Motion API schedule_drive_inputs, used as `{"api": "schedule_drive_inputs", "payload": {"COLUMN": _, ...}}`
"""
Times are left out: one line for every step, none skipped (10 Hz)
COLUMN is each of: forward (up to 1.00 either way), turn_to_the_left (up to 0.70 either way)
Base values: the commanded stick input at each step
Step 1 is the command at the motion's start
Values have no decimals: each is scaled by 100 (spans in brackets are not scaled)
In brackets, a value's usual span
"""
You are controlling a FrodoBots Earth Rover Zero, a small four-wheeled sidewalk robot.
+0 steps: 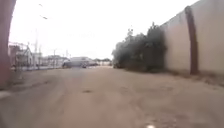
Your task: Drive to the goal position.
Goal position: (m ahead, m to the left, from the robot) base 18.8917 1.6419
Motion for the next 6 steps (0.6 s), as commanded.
{"api": "schedule_drive_inputs", "payload": {"forward": 100, "turn_to_the_left": 0}}
{"api": "schedule_drive_inputs", "payload": {"forward": 100, "turn_to_the_left": 0}}
{"api": "schedule_drive_inputs", "payload": {"forward": 100, "turn_to_the_left": 0}}
{"api": "schedule_drive_inputs", "payload": {"forward": 100, "turn_to_the_left": 18}}
{"api": "schedule_drive_inputs", "payload": {"forward": 100, "turn_to_the_left": 27}}
{"api": "schedule_drive_inputs", "payload": {"forward": 100, "turn_to_the_left": 0}}
